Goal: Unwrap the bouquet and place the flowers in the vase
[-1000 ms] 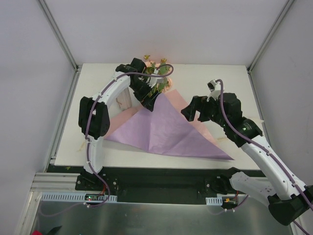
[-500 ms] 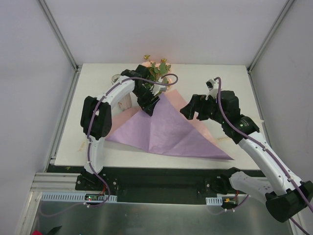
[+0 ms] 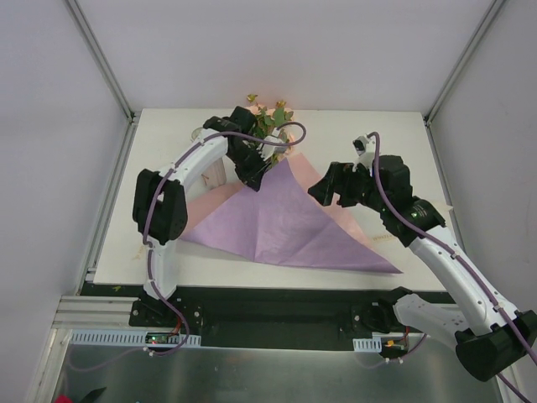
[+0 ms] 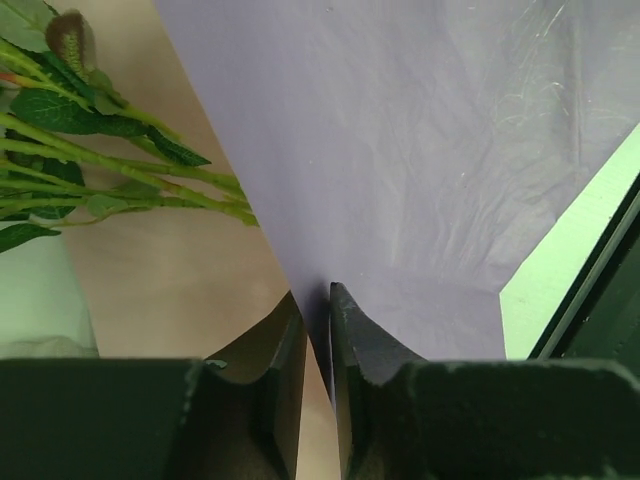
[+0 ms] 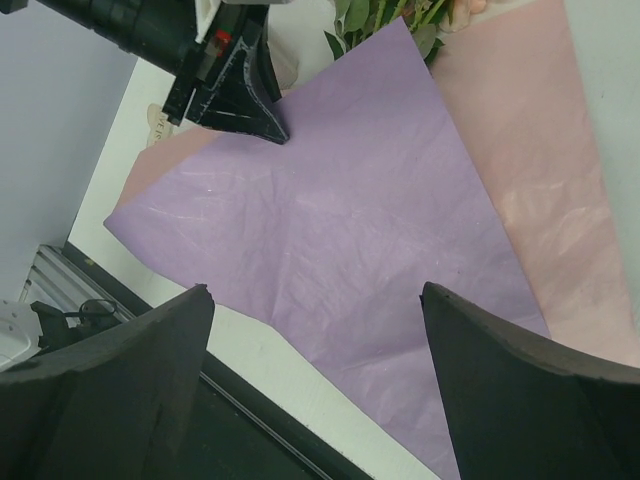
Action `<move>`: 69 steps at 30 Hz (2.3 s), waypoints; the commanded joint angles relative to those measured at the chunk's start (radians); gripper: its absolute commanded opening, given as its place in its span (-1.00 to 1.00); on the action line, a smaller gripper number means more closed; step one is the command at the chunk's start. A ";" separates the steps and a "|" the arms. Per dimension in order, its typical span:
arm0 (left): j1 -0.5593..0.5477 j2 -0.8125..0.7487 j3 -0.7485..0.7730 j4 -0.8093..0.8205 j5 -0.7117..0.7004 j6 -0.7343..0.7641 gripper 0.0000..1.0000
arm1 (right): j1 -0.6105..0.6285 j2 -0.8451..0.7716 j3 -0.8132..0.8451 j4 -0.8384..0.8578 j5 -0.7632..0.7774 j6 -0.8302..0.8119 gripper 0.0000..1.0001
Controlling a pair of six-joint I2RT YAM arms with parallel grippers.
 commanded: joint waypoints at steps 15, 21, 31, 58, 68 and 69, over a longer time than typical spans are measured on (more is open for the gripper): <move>-0.021 -0.317 -0.115 -0.153 0.167 0.042 -1.00 | -0.131 0.107 0.244 -0.012 -0.112 -0.030 0.72; -0.042 -0.496 -0.235 -0.229 0.282 0.143 -1.00 | -0.191 0.177 0.331 -0.023 -0.157 -0.027 0.68; -0.081 -0.670 -0.354 -0.477 0.354 0.300 -1.00 | -0.050 0.334 0.288 -0.029 -0.161 -0.048 0.52; -0.151 -0.757 -0.054 -0.524 0.218 0.041 0.58 | 0.901 0.093 -0.174 -0.173 0.497 0.045 0.42; 0.167 -0.730 -0.121 -0.246 0.055 -0.182 0.53 | 0.651 0.169 0.162 -0.258 0.523 -0.116 0.33; 0.241 -0.711 -0.121 -0.241 0.056 -0.188 0.53 | 0.612 0.199 0.202 -0.255 0.493 -0.131 0.19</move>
